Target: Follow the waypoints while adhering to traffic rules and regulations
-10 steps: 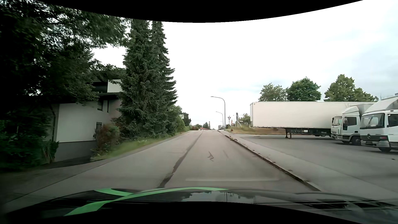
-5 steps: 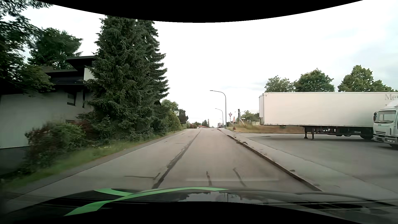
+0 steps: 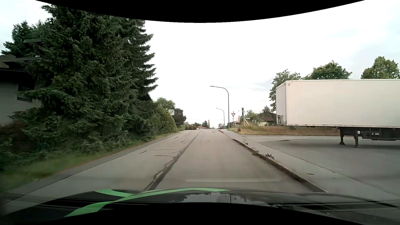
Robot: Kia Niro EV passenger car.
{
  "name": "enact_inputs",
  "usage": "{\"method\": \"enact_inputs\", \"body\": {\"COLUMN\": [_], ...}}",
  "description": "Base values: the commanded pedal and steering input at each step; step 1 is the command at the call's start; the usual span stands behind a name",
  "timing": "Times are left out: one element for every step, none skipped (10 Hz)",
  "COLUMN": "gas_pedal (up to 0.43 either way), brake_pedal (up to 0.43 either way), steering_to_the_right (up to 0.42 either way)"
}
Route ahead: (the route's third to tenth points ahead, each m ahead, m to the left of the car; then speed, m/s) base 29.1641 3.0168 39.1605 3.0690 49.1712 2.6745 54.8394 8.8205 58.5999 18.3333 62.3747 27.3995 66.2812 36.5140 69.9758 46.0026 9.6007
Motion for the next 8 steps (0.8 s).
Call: {"method": "enact_inputs", "body": {"gas_pedal": [0.130, 0.130, 0.098, 0.079, 0.067, 0.067, 0.039, 0.020], "brake_pedal": [0.000, 0.000, 0.000, 0.000, 0.000, 0.000, 0.000, 0.000], "steering_to_the_right": [0.000, 0.000, 0.000, 0.000, 0.000, 0.000, 0.000, -0.001]}}
